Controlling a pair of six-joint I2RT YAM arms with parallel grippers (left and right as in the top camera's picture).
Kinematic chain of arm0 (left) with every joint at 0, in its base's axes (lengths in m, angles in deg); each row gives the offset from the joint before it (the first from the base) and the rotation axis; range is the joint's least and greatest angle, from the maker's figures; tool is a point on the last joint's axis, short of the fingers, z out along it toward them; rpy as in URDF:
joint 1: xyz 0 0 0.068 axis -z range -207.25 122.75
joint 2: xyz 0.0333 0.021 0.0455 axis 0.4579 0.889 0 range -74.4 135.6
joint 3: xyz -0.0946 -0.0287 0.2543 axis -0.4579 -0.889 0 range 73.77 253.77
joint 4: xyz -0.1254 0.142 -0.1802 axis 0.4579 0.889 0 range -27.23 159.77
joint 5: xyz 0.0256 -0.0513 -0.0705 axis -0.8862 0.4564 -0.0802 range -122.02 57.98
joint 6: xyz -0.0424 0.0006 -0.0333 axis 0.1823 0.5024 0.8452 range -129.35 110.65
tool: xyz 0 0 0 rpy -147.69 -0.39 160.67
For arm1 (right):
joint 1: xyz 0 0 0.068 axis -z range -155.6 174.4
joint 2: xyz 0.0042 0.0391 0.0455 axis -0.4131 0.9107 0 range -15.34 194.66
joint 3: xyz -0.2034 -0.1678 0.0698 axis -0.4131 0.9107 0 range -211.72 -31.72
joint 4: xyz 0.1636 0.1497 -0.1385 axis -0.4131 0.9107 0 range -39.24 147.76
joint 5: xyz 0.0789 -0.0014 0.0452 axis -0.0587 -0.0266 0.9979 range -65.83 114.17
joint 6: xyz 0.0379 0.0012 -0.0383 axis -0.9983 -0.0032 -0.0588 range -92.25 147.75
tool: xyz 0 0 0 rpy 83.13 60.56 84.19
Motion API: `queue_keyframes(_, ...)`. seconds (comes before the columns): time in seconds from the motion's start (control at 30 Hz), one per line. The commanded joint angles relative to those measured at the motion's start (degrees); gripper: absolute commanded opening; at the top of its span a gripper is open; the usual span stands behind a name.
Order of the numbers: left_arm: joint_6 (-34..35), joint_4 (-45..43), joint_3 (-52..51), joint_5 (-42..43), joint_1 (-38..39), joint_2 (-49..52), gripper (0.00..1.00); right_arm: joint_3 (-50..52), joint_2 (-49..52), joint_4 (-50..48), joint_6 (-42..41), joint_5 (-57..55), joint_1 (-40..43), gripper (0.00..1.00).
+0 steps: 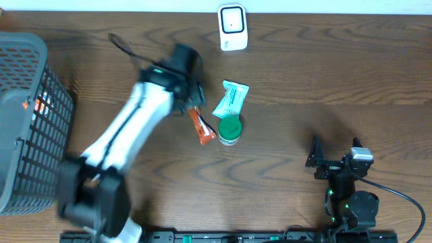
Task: Scan the item barcode
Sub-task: 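Carry the red snack bar to the scanner and place it on the table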
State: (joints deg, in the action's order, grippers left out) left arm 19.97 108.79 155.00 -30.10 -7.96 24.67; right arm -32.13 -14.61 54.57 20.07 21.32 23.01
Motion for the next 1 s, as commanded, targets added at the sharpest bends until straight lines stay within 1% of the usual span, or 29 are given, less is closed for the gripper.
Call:
queue_keyframes(0.0, -7.23, 2.1, 10.69, -2.43, -5.75, -11.69, 0.82, 0.09, -0.09, 0.22, -0.83, -0.5, -0.44, 0.99)
queue_keyframes(0.1, -9.84, 3.3, 17.22, -3.08, -12.83, -18.23, 0.82, 0.09, -0.09, 0.22, -0.85, -0.5, -0.44, 0.99)
queue_keyframes(0.2, -9.73, 2.84, 20.48, -4.52, -23.08, -22.69, 0.83, 0.09, -0.09, 0.22, -0.83, -0.5, -0.44, 0.99)
queue_keyframes(0.27, -7.78, 3.1, 20.7, -4.5, -32.06, -24.3, 0.83, 0.09, -0.09, 0.22, -0.85, -0.5, -0.44, 0.99)
queue_keyframes(0.37, -4.52, 5.97, 20.63, -3.61, -44.54, -23.26, 0.83, 0.09, -0.09, 0.22, -0.85, -0.5, -0.44, 0.99)
queue_keyframes(0.43, -3.26, 7.58, 20.63, -0.13, -51.8, -20.68, 0.83, 0.09, -0.09, 0.22, -0.83, -0.5, -0.44, 0.99)
queue_keyframes(0.53, -3.32, 8.39, 20.63, 11.61, -60.5, -14.56, 0.83, 0.09, -0.09, 0.22, -0.83, -0.5, -0.44, 0.99)
queue_keyframes(0.6, -3.3, 8.24, 20.63, 17.51, -63.91, -10.01, 0.83, 0.09, -0.09, 0.22, -0.83, -0.5, -0.44, 0.99)
queue_keyframes(0.63, -3.32, 8.09, 20.63, 18.71, -65.2, -7.39, 0.83, 0.09, -0.09, 0.22, -0.83, -0.5, -0.44, 0.99)
queue_keyframes(0.7, -4.81, 7.98, 20.63, 17.88, -66.55, -2.93, 0.83, 0.09, -0.09, 0.22, -0.83, -0.5, -0.44, 0.99)
queue_keyframes(0.83, -11.54, 5.99, 20.63, 15.28, -67.08, 4.83, 0.83, 0.09, -0.09, 0.22, -0.83, -0.5, -0.44, 0.99)
queue_keyframes(0.97, -21.31, 0.7, 20.63, 15.19, -65.7, 9.46, 0.84, 0.09, -0.09, 0.22, -0.83, -0.48, -0.44, 0.99)
